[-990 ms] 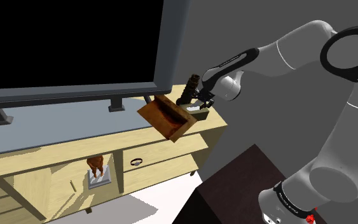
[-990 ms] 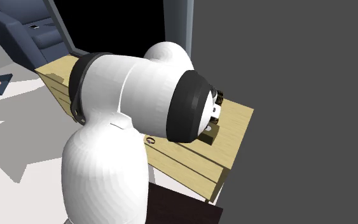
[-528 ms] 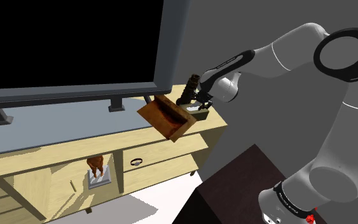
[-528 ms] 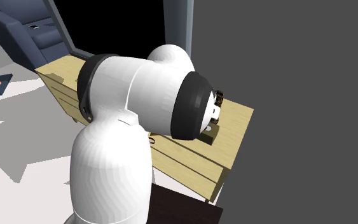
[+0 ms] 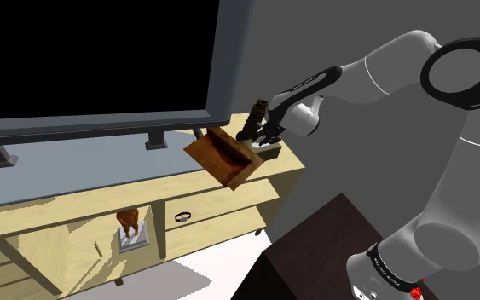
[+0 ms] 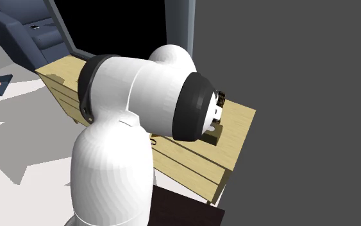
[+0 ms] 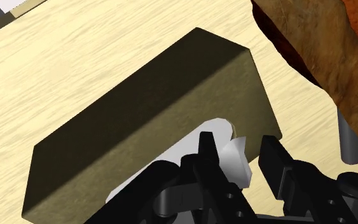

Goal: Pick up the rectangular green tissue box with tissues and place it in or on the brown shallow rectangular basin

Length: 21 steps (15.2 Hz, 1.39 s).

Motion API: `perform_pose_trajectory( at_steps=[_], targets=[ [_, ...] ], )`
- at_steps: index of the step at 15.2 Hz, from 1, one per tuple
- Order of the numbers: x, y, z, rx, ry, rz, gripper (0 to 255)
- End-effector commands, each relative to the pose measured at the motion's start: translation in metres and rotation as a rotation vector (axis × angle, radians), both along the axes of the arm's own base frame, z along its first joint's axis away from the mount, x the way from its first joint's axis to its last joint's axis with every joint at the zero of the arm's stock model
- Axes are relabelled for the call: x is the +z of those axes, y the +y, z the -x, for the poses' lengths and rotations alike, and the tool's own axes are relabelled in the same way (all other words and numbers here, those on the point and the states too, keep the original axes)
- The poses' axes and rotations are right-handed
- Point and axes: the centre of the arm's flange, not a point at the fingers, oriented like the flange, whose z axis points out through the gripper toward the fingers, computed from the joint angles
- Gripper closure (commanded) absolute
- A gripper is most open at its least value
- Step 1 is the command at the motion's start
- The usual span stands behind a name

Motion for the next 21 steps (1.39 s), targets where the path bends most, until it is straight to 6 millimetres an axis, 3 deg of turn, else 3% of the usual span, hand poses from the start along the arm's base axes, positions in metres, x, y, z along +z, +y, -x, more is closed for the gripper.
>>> perform_pose_trajectory(
  at_steps=[1, 4, 21],
  targets=[
    [-0.003, 0.0, 0.001, 0.001, 0.006, -0.001, 255],
    [-0.002, 0.0, 0.001, 0.001, 0.006, -0.001, 255],
    [0.088, 0.0, 0.001, 0.001, 0.006, -0.001, 255]
  ],
)
